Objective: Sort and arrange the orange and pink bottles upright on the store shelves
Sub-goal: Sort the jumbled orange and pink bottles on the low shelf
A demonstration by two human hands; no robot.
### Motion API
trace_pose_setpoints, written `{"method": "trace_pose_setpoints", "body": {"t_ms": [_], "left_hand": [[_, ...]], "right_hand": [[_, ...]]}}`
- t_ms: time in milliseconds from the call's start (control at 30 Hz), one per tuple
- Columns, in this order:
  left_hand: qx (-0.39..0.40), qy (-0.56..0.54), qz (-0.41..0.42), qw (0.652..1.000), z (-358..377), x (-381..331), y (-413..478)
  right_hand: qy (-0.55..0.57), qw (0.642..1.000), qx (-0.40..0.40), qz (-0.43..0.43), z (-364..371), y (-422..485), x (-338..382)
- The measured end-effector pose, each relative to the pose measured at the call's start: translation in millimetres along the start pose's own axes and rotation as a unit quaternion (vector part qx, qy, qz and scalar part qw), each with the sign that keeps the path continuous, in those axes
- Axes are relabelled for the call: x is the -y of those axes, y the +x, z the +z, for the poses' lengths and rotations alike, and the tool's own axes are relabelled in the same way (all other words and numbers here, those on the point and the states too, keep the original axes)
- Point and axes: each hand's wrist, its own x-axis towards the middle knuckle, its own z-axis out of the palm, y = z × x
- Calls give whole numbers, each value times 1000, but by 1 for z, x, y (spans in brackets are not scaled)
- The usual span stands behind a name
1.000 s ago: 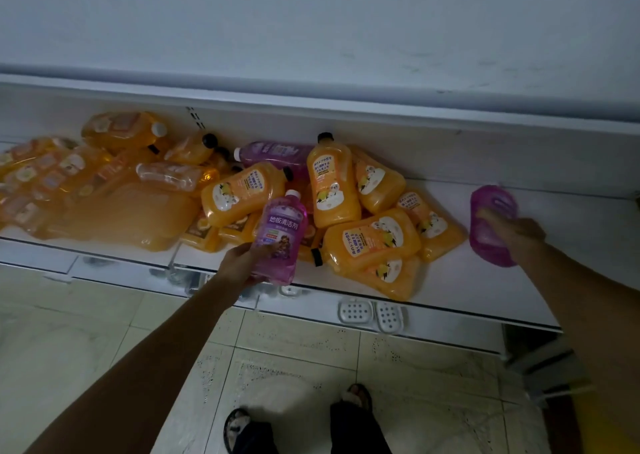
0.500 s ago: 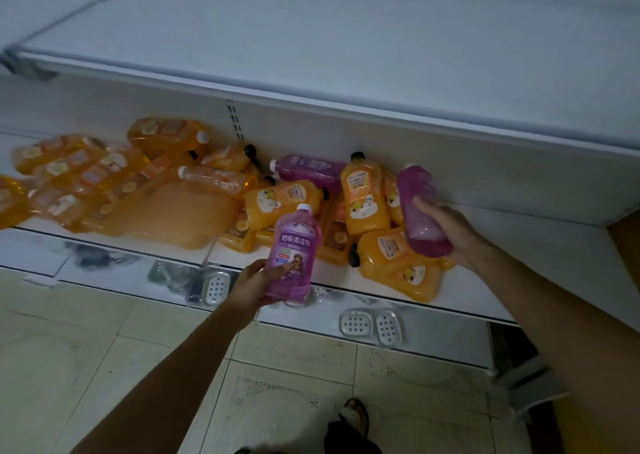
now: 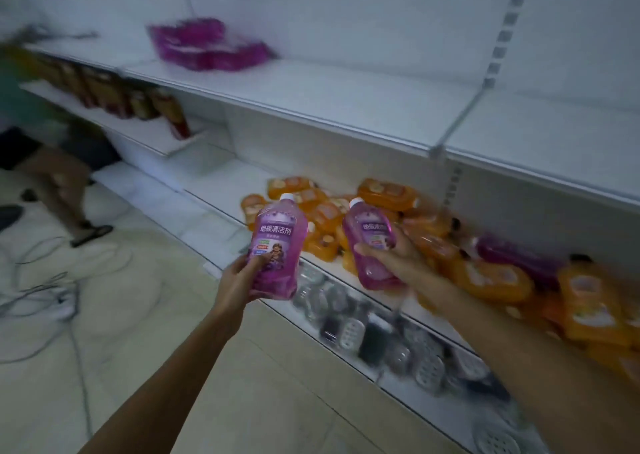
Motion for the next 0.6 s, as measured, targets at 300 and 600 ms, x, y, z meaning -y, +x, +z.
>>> {"method": "trace_pose_setpoints", "body": {"t_ms": [300, 600], "left_hand": [[-79, 9, 119, 990, -122, -119, 19], [-72, -60, 190, 977, -139, -224, 140]], "right_hand": [[-33, 976, 124, -177, 155, 63, 146], [-64, 967, 26, -245, 198, 187, 271]]}}
